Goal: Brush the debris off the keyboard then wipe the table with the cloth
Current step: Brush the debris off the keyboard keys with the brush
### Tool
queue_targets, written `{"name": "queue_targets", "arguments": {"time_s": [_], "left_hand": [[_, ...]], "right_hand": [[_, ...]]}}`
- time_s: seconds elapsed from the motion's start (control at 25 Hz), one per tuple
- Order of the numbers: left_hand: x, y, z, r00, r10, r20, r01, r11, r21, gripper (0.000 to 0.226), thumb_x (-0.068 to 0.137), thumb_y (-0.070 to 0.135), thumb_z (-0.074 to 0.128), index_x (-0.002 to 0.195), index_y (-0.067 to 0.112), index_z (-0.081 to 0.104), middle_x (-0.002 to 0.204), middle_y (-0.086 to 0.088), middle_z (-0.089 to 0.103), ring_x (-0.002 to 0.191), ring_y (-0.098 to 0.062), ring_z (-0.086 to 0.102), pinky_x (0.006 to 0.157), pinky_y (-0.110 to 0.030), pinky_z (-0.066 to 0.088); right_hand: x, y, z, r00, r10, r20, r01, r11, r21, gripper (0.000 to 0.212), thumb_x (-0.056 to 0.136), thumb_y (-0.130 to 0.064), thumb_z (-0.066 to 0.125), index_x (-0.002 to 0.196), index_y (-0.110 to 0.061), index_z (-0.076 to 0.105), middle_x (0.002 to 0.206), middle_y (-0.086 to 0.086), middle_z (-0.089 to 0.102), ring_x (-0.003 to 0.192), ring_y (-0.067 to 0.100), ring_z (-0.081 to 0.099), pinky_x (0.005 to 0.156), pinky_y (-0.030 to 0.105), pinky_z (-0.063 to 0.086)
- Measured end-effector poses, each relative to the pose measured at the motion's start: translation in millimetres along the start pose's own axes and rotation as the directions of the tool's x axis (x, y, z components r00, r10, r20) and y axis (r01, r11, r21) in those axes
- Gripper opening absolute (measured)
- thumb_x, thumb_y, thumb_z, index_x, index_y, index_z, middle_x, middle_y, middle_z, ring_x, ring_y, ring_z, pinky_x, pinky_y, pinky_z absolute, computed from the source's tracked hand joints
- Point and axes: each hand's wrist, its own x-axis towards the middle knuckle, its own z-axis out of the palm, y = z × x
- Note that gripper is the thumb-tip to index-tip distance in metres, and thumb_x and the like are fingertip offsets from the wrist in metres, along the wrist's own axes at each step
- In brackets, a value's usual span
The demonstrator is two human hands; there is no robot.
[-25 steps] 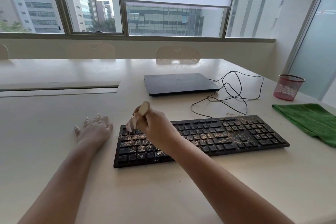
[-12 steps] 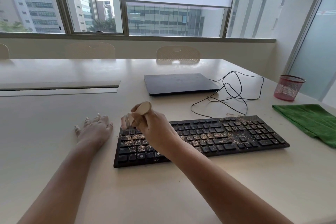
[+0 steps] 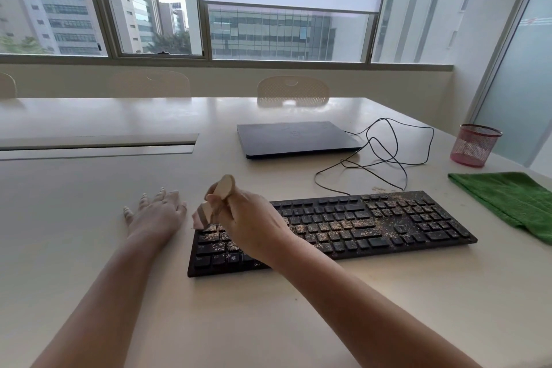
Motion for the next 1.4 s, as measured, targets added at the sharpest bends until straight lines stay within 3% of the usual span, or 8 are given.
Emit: {"name": "queue_targets", "arguments": {"time_s": [0.2,0.4,0.6,0.72,0.88,1.04,1.2,1.4], "left_hand": [[0,0,-1,1.000,0.006,-0.004,-0.006,1.000,-0.003,0.050,0.100,0.042,0.024,0.148,0.027,0.023,0.158,0.003,0.011,0.146,-0.027,0.006,0.114,-0.054,0.002],[-1,0,-2,1.000,0.006,-0.003,-0.006,1.000,-0.004,0.050,0.100,0.042,0.024,0.148,0.027,0.023,0.158,0.004,0.010,0.146,-0.026,0.006,0.115,-0.054,0.002],[-2,1,-1,1.000,0.002,0.002,-0.002,1.000,-0.006,0.051,0.100,0.043,0.024,0.148,0.027,0.023,0.158,0.004,0.011,0.146,-0.026,0.006,0.114,-0.054,0.003],[-4,2,-4,1.000,0.008,-0.003,-0.008,1.000,-0.005,0.050,0.100,0.041,0.024,0.148,0.027,0.022,0.158,0.004,0.010,0.146,-0.026,0.005,0.115,-0.054,0.003],[-3,1,-4,1.000,0.010,-0.008,-0.010,1.000,-0.007,0.050,0.100,0.041,0.024,0.148,0.027,0.023,0.158,0.004,0.011,0.146,-0.026,0.005,0.115,-0.054,0.002],[-1,1,-2,1.000,-0.001,-0.001,0.001,1.000,-0.002,0.051,0.100,0.043,0.025,0.148,0.027,0.022,0.158,0.004,0.011,0.146,-0.026,0.005,0.114,-0.054,0.002],[-1,0,-2,1.000,0.000,0.000,0.000,1.000,0.004,0.052,0.100,0.043,0.024,0.149,0.027,0.020,0.158,0.004,0.010,0.146,-0.026,0.006,0.115,-0.054,0.003],[-2,1,-3,1.000,0.006,-0.006,-0.006,1.000,0.005,0.052,0.100,0.043,0.024,0.149,0.027,0.021,0.158,0.004,0.011,0.146,-0.026,0.007,0.115,-0.053,0.005]], "right_hand": [[0,0,-3,0.999,-0.008,-0.040,0.007,1.000,-0.012,0.029,0.100,-0.031,0.035,0.114,-0.012,0.053,0.090,0.010,0.068,0.082,0.029,0.062,0.079,0.040,0.048],[0,3,-7,0.998,0.057,-0.018,-0.056,0.997,0.048,0.032,0.101,-0.032,0.035,0.115,-0.012,0.055,0.092,0.011,0.070,0.082,0.031,0.065,0.079,0.041,0.050],[-4,3,-7,1.000,0.029,0.006,-0.029,0.997,0.068,0.030,0.098,-0.034,0.041,0.114,-0.018,0.061,0.092,0.010,0.071,0.079,0.029,0.065,0.070,0.037,0.053],[-3,4,-11,0.998,0.033,-0.052,-0.026,0.991,0.128,0.028,0.098,-0.033,0.044,0.113,-0.017,0.062,0.094,0.009,0.071,0.081,0.029,0.065,0.068,0.035,0.051],[-4,4,-7,1.000,-0.004,0.001,0.004,0.999,0.050,0.028,0.098,-0.032,0.044,0.116,-0.018,0.060,0.093,0.009,0.070,0.078,0.028,0.064,0.070,0.039,0.053],[-3,4,-10,0.998,0.034,-0.049,-0.025,0.984,0.175,0.028,0.098,-0.031,0.043,0.112,-0.016,0.061,0.095,0.011,0.069,0.082,0.027,0.065,0.074,0.042,0.053],[-7,3,-8,0.998,-0.055,-0.019,0.056,0.997,0.046,0.029,0.099,-0.028,0.041,0.114,-0.013,0.061,0.096,0.011,0.069,0.086,0.027,0.063,0.078,0.040,0.050],[-3,8,-13,0.997,-0.001,-0.072,0.012,0.988,0.153,0.026,0.098,-0.025,0.043,0.114,-0.015,0.061,0.100,0.012,0.068,0.086,0.026,0.065,0.077,0.040,0.053]]}}
